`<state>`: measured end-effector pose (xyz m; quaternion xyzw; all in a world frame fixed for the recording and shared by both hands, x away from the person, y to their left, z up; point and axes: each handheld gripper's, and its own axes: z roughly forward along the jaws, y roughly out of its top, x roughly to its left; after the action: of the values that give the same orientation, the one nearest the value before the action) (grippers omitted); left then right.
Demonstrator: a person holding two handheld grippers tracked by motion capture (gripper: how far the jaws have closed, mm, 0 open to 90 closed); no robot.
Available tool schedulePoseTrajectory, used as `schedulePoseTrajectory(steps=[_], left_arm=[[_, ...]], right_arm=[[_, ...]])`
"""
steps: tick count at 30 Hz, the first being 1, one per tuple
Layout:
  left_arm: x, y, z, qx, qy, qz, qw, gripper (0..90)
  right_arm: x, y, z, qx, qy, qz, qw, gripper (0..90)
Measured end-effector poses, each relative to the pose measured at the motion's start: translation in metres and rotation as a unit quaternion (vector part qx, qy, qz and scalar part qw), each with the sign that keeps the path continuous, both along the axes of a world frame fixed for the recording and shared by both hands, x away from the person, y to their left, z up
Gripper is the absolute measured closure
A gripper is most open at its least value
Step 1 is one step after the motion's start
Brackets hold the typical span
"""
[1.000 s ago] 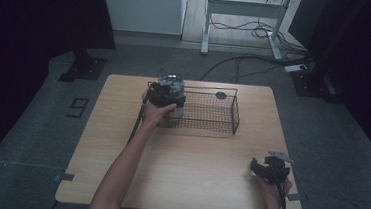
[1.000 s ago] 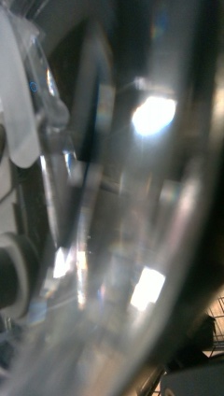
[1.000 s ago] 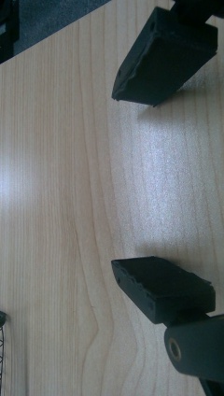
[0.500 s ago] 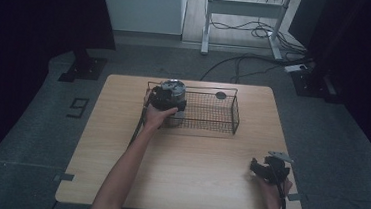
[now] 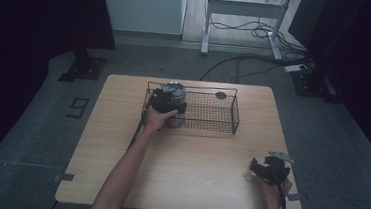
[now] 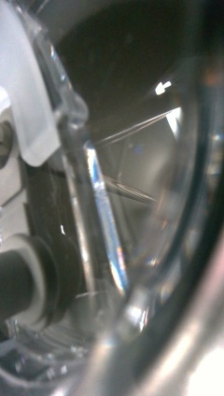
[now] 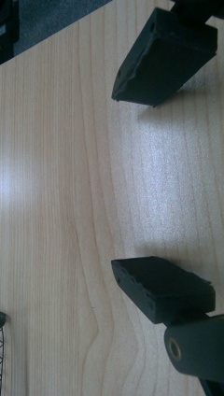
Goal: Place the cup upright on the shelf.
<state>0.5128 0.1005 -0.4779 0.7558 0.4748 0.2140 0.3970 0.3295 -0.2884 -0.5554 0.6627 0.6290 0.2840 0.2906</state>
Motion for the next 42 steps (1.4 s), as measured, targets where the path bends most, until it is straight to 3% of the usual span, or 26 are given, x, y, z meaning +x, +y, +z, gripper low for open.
schedulePoseTrajectory(steps=[8, 13, 22, 31, 42], left_arm=[[-0.001, 0.003, 0.0, -0.01, 0.002, 0.006, 0.9999, 2.8], [-0.007, 0.006, 0.019, -0.032, -0.027, 0.004, 0.9991, 0.0], [-0.019, 0.01, 0.034, -0.02, -0.039, -0.002, 0.999, 0.0], [-0.038, 0.022, 0.049, -0.026, -0.052, -0.008, 0.9983, 0.0], [-0.054, 0.031, 0.048, -0.023, -0.047, -0.023, 0.9984, 0.0]], right_arm=[[0.0, 0.0, 0.0, 0.0, 0.0, 0.0, 1.0, 15.4], [0.0, 0.0, 0.0, 0.0, 0.001, -0.001, 1.0, 15.4], [0.0, 0.0, 0.0, 0.0, 0.001, -0.002, 1.0, 15.4], [0.0, 0.0, 0.0, -0.001, 0.001, -0.003, 1.0, 15.2], [0.0, 0.0, 0.0, -0.001, 0.001, -0.004, 1.0, 14.9]])
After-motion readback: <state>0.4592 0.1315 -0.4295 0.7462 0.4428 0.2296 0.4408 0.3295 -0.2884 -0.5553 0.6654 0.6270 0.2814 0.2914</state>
